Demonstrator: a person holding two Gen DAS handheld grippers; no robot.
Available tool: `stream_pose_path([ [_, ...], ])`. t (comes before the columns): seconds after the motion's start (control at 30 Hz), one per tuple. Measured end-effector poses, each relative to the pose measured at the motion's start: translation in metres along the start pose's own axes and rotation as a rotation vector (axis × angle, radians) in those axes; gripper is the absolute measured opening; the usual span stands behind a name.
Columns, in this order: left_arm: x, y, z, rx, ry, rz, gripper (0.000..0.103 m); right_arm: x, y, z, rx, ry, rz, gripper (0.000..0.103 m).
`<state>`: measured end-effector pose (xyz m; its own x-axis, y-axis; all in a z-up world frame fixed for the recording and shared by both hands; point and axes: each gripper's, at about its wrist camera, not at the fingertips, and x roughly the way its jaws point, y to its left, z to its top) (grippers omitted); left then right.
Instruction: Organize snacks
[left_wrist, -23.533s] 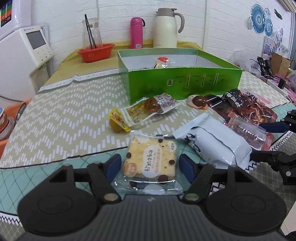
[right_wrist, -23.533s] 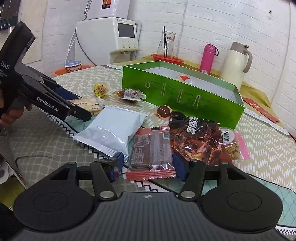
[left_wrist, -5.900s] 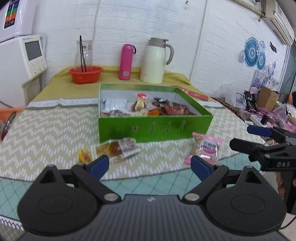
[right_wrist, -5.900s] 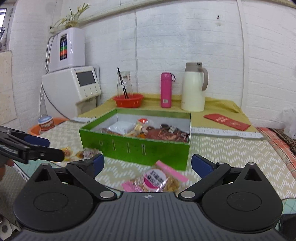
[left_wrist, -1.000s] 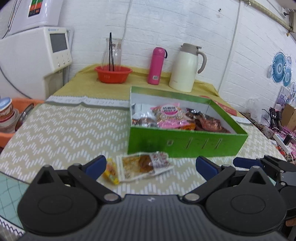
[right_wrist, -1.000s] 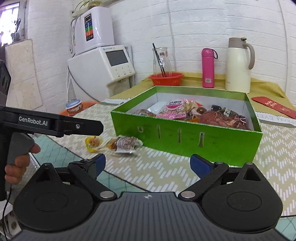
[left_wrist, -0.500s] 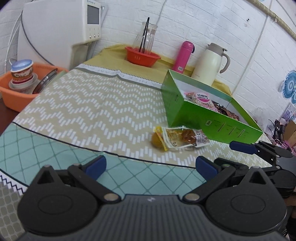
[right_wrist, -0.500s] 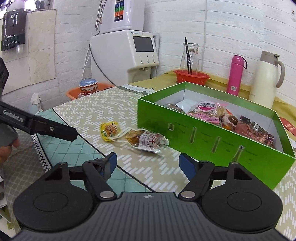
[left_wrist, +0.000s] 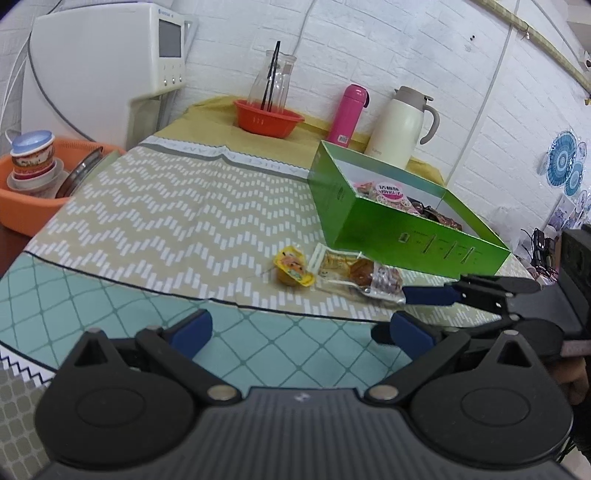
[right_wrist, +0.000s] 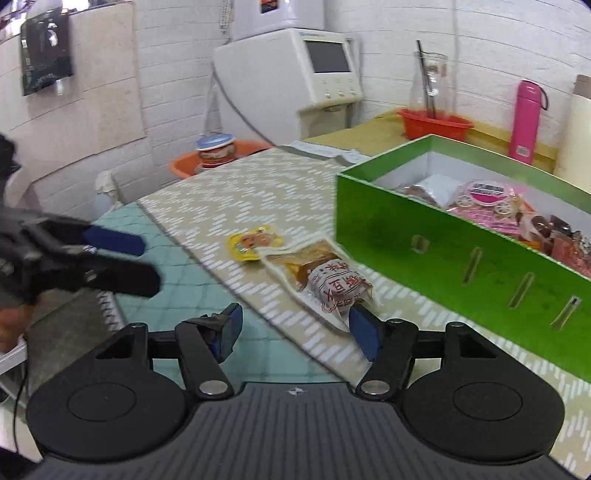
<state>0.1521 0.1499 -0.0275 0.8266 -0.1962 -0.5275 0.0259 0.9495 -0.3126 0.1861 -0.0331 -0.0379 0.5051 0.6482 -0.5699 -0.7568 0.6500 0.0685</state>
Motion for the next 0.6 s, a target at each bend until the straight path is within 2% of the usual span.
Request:
stream_pose_path([
  [0.07, 0.004, 0.0, 0.002, -0.003, 0.008, -0.012, 0.102, -0.009, 0.01, -0.004, -0.039, -0.014, -0.002, 0.103],
  [0.23, 0.017, -0.006, 0.005, -0.021, 0.038, -0.058, 0.102, -0.006, 0.01, 0.005, -0.113, -0.069, -0.124, 0.103],
  [0.4, 0.022, -0.011, 0.007, -0.046, 0.056, -0.078, 0.102, 0.021, 0.0, 0.01, -0.116, -0.026, -0.138, 0.103],
  [0.43, 0.023, -0.012, 0.007, -0.047, 0.059, -0.08, 0.102, 0.024, -0.003, 0.01, -0.094, 0.002, -0.13, 0.082],
  [0.47, 0.024, -0.013, 0.007, -0.047, 0.065, -0.081, 0.102, 0.021, -0.005, 0.01, -0.06, -0.003, -0.118, 0.071],
  [0.53, 0.028, -0.017, 0.007, -0.047, 0.077, -0.088, 0.1, 0.013, -0.005, 0.007, -0.023, 0.005, -0.119, 0.069],
  [0.6, 0.033, -0.022, 0.007, -0.04, 0.093, -0.106, 0.098, 0.002, 0.002, 0.0, -0.041, 0.013, -0.143, 0.067],
])
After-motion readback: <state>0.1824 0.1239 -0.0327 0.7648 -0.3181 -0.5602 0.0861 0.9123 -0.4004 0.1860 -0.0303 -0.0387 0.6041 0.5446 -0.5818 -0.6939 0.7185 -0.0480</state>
